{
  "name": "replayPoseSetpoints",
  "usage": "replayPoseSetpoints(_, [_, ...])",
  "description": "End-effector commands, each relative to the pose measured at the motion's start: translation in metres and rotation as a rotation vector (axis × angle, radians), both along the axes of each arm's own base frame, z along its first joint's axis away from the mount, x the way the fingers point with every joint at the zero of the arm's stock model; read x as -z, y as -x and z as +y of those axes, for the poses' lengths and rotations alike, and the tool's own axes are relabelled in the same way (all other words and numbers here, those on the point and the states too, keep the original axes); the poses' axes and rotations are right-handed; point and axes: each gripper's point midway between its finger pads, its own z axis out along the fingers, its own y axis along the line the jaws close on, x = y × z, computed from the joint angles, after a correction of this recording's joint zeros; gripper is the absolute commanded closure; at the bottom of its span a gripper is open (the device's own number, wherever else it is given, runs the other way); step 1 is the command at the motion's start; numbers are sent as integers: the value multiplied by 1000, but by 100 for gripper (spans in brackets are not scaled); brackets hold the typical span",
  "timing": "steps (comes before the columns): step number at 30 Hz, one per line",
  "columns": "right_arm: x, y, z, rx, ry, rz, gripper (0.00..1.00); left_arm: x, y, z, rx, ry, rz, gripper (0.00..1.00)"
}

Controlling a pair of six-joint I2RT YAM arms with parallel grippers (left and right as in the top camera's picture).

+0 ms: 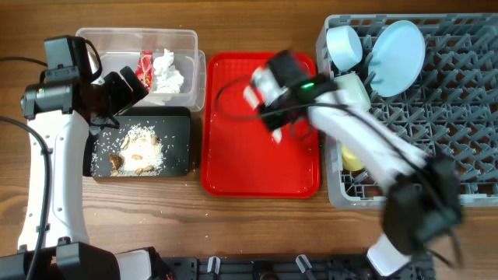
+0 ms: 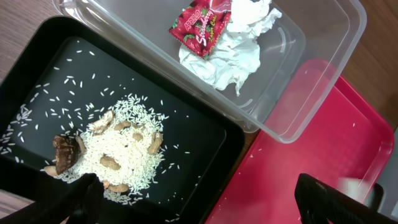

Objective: Sort waste into correct bins and load items into the dishwasher rack
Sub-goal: 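Carry the white spoon into the rack and release it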

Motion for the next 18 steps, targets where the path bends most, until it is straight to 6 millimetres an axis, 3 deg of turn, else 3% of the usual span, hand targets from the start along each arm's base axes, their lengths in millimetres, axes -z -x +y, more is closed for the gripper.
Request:
replayPoseSetpoints(1, [-99,-32,-82,451,-108,-152,96,-7,-3,0,5,5,-22,0])
replayPoseSetpoints(4, [-121,-33,-148,643,-95,-191,96,-7,-3,0,5,5,-22,0])
replayPoseSetpoints(6, [-123,-28,-185,745,-66,-184,96,-7,-3,0,5,5,-22,0])
replayPoseSetpoints(11, [-97,0,-276,1214,-2,-42,96,-7,-3,0,4,5,-22,0])
replayPoseSetpoints(14, [-75,16,-301,1456,-36,46,96,-7,-3,0,5,5,-22,0])
replayPoseSetpoints(18, [-50,31,-306,1651,-77,131,91,-7,-3,0,5,5,-22,0])
